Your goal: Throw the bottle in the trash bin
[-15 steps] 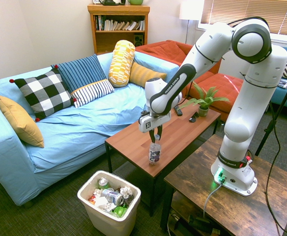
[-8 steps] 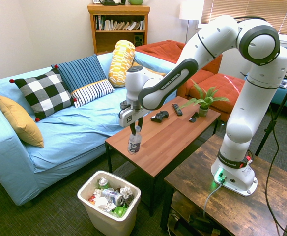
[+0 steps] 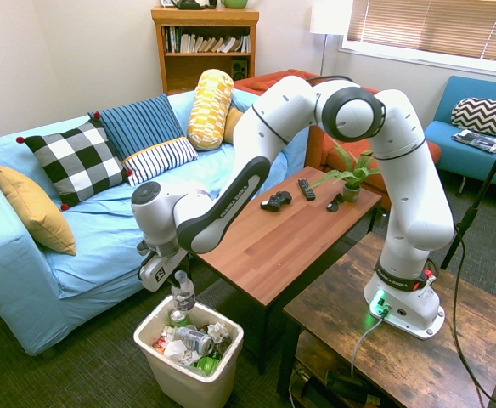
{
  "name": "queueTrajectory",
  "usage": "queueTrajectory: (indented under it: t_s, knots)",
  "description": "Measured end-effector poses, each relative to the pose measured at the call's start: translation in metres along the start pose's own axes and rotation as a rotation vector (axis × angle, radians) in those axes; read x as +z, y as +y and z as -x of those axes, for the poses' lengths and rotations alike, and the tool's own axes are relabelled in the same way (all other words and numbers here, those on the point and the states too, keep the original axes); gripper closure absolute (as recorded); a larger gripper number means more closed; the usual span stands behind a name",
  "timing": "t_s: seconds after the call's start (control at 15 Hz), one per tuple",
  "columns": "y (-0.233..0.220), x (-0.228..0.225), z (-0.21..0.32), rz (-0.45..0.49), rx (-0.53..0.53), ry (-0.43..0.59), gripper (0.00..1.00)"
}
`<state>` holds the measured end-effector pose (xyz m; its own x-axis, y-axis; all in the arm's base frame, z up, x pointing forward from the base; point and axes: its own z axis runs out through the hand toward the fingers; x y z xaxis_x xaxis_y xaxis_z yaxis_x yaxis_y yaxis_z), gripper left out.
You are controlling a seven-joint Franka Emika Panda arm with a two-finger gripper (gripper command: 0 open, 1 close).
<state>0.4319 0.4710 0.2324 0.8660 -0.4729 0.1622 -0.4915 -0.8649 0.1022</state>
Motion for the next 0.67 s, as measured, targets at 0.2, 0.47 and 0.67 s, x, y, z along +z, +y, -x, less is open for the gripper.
queueTrajectory:
  t_s: [0.2,0.47,0.67]
  knots:
    - [-0.014,0.018,0.0,0.015,-0.002,0.011,0.0]
    - [-0.016,0.027,0.004,0.029,-0.002,-0.006,0.0]
    - [-0.016,0.031,0.009,0.037,-0.005,-0.003,0.0]
